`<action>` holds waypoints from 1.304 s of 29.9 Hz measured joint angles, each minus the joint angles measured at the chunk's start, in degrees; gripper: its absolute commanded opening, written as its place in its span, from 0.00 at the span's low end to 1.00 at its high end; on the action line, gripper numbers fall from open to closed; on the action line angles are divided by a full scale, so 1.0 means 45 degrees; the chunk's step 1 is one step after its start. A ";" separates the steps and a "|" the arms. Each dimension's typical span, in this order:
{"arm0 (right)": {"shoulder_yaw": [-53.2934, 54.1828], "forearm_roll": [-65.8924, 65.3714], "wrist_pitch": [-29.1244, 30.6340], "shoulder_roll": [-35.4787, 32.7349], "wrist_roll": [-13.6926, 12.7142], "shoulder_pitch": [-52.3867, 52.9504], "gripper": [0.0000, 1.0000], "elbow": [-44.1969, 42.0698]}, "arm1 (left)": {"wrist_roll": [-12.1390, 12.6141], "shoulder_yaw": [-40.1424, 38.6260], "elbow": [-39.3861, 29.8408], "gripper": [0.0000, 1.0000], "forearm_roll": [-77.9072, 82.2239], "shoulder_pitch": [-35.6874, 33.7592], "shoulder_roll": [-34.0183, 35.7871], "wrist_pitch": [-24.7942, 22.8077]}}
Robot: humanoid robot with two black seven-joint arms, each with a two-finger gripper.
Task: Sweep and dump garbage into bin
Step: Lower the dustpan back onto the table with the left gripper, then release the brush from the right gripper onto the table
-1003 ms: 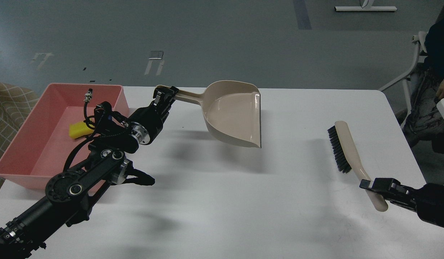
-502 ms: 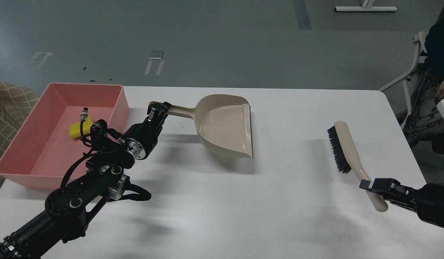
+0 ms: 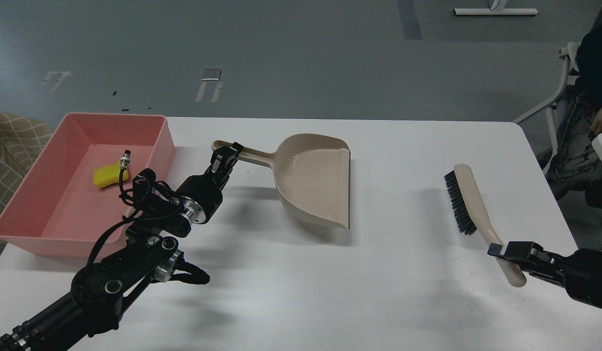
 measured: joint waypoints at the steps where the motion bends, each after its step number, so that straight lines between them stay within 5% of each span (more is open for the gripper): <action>1: 0.0001 0.0000 0.0000 0.0000 0.0000 0.0004 0.00 0.0000 | -0.0005 0.0031 0.0004 0.00 0.0017 0.0002 -0.0022 0.0013; 10: 0.0002 0.0000 -0.0001 0.0003 0.0000 0.0002 0.00 -0.0001 | -0.0013 0.0076 0.0141 0.00 0.0235 0.0012 -0.0097 0.0030; 15: 0.0026 0.0000 -0.0012 0.0018 0.0000 -0.0002 0.00 -0.0001 | -0.0013 0.0089 0.0261 0.17 0.0281 0.0025 -0.0129 0.0030; 18: 0.0037 0.0000 -0.0013 0.0019 -0.0001 -0.0002 0.00 -0.0001 | -0.0013 0.0086 0.0309 0.34 0.0281 0.0025 -0.0135 0.0030; 22: 0.0040 0.0000 -0.0013 0.0019 -0.0001 -0.0002 0.00 -0.0001 | -0.0014 0.0080 0.0329 0.91 0.0279 0.0025 -0.0138 0.0031; 39: 0.0155 0.0000 -0.0023 0.0549 -0.0022 0.0025 0.00 -0.0485 | -0.0423 0.1426 0.0262 0.98 0.0364 0.0252 0.0430 -0.0053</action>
